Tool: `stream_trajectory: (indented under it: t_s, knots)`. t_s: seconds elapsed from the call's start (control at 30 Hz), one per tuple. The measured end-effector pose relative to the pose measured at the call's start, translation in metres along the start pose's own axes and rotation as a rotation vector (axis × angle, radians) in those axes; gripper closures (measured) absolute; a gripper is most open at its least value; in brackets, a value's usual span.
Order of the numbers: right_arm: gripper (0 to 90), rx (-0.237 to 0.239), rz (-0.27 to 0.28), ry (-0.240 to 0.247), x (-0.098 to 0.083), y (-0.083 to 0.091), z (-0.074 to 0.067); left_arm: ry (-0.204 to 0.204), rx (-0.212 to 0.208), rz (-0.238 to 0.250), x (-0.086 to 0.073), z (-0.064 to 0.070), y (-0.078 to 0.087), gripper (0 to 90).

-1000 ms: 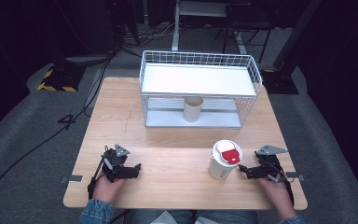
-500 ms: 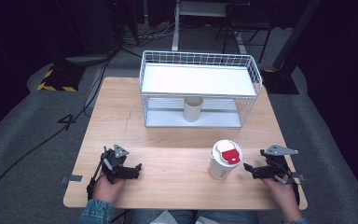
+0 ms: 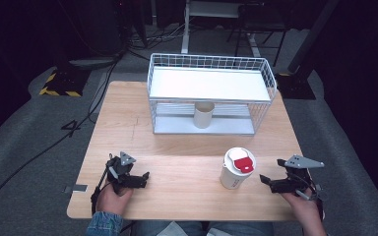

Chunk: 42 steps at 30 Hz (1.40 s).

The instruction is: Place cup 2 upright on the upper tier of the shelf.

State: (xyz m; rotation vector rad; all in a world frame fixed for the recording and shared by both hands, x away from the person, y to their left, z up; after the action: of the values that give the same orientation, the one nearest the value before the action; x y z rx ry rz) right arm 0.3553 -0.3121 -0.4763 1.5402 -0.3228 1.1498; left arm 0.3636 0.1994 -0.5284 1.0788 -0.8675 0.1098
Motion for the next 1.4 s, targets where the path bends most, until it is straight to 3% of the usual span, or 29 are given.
stream_trajectory:
  t_s: [0.13,0.37,0.63,0.97,1.17,1.4]
  knots:
    - [3.1,0.016,0.015,0.009,0.004,0.007,-0.007,0.0,0.0,0.0,0.0,0.0,0.0,0.5]
    - [2.8,0.128,0.046,0.041,0.016,0.019,-0.035,0.0,0.0,0.0,0.0,0.0,0.0,0.5]
    - [2.4,0.209,0.078,0.021,0.021,0.011,-0.052,0.0,0.0,0.001,0.0,0.0,0.0,0.5]
    - [1.3,0.218,0.113,0.023,0.024,-0.009,-0.072,0.001,0.001,0.001,0.0,0.0,0.0,0.4]
    - [0.0,0.207,0.161,-0.023,0.024,-0.02,-0.077,0.001,0.002,0.001,0.0,0.0,0.0,0.4]
    - [0.0,0.188,0.19,-0.036,0.024,-0.028,-0.082,0.002,0.002,0.001,0.0,0.0,0.0,0.4]
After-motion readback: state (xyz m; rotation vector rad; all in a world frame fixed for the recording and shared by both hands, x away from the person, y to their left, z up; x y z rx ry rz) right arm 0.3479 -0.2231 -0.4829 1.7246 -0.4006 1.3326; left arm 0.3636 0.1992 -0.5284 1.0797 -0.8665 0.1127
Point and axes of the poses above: each handheld gripper's, and its own axes: y roughly backward along the jaws, x roughly out of its top, z roughly to its right, the point moved 3 cm from there along -y, roughly forward along the jaws, and after that the axes turned 12 degrees about -x, right-handed, at the moved point
